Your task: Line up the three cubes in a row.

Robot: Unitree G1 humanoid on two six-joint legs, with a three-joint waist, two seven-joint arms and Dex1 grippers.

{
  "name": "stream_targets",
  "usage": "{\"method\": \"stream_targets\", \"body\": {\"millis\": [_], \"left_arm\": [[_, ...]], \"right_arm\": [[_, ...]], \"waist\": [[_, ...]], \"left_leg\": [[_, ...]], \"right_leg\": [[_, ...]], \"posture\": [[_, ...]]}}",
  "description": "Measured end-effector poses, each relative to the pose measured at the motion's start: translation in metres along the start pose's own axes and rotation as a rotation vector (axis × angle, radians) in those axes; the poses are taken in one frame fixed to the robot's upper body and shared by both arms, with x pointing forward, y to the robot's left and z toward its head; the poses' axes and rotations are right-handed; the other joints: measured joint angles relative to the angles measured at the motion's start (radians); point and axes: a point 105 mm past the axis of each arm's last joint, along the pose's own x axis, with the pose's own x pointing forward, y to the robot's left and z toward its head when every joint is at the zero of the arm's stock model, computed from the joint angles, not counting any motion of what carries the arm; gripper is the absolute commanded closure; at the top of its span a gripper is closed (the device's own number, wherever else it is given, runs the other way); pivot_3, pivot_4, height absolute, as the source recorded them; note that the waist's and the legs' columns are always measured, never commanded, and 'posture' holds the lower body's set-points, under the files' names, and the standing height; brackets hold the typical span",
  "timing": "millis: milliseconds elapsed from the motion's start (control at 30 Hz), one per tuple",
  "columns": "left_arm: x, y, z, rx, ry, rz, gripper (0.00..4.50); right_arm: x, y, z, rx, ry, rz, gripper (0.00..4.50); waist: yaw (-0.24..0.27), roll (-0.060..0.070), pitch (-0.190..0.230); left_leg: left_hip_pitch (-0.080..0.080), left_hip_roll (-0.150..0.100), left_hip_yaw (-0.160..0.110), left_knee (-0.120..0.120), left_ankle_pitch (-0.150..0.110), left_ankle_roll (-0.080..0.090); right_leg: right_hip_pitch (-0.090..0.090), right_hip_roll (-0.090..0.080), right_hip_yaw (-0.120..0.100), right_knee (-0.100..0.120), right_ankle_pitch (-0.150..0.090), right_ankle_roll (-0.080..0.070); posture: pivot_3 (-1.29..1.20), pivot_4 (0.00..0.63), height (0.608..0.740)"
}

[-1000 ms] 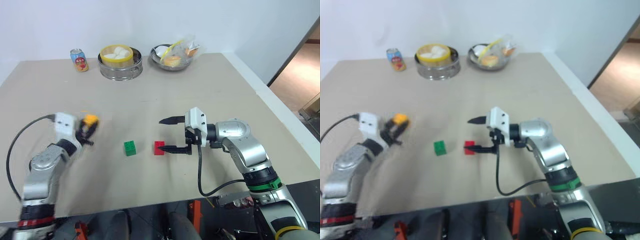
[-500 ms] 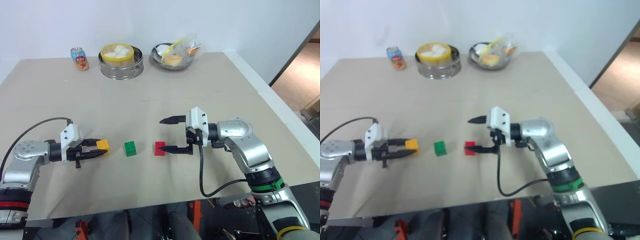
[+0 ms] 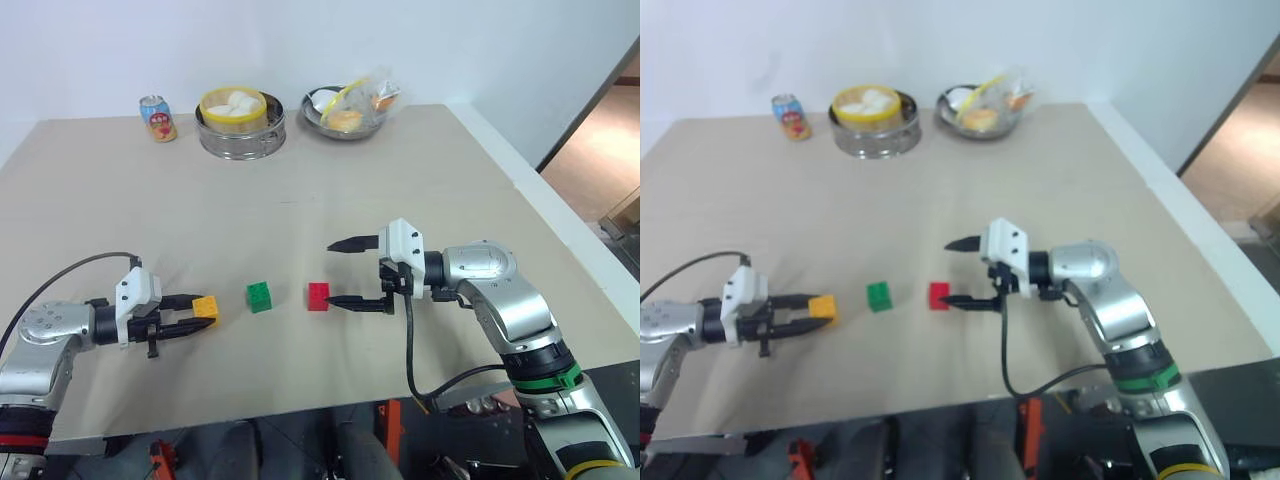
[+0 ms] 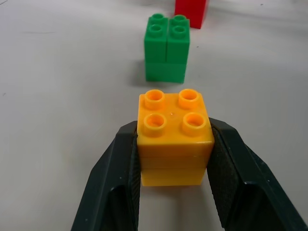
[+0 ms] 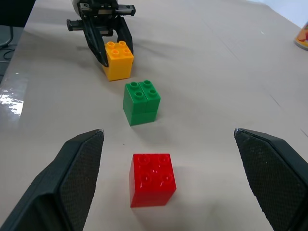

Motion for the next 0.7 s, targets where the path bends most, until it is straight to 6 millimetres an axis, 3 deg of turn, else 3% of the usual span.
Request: {"method": "stream_targets", "body": {"millis": [300,700], "left_arm": [[0.000,0.019,0.008,0.041,-0.007,0.028,3.19],[0.004,0.011,0.000,0.032,0.022,-0.056,3.19]], "right_arm": [[0.000,0.000,0.000,-0.001,-0.002,0.001,0.00],[-0.001,0.001,-0.001,0.009,0.009,-0.002,0.00]], "waist": [[0.000,0.000,0.000],[0.000,0.000,0.000]], "left_leg": [[0.000,0.000,0.000,0.000,0.000,0.000],[0.000,0.000,0.000,0.000,0.000,0.000]], "right_leg": [[0.000,0.001,0.000,0.000,0.000,0.000],[0.000,0.001,0.000,0.000,0.000,0.000]], "posture": [[0.00,0.150,0.740],[0.00,0.150,0.740]]}}
